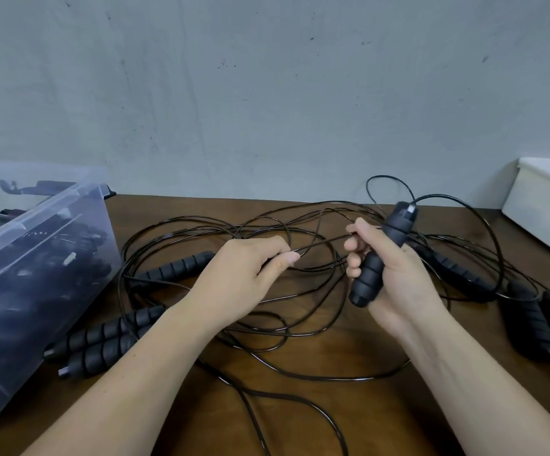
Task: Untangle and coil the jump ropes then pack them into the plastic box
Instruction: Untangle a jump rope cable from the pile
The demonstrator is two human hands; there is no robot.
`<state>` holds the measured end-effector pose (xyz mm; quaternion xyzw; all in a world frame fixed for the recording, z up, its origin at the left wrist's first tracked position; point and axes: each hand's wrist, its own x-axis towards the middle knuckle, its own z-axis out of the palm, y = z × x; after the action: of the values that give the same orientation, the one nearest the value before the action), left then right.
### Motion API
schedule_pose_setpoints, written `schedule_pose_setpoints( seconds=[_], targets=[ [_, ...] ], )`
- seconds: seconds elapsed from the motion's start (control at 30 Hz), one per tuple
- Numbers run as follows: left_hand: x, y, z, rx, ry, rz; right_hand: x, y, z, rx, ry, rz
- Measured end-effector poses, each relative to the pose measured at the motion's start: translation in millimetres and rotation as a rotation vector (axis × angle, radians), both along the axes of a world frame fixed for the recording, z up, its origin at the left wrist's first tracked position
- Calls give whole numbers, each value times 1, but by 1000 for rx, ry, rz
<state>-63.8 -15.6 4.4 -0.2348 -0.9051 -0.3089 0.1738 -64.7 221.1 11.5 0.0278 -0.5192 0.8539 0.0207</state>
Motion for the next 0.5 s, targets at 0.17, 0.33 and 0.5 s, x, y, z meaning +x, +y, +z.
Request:
schedule_pose_setpoints(
  seconds=[0.17,0.33,0.5],
  targets=[
    [3,8,-2,-1,16,-46,8,-19,-14,162,50,23],
    [4,9,-2,-27,15,-69,11,-24,-20,284,88,28],
    [3,5,1,-16,-7,-22,5,-7,-5,84,71,-45]
  ],
)
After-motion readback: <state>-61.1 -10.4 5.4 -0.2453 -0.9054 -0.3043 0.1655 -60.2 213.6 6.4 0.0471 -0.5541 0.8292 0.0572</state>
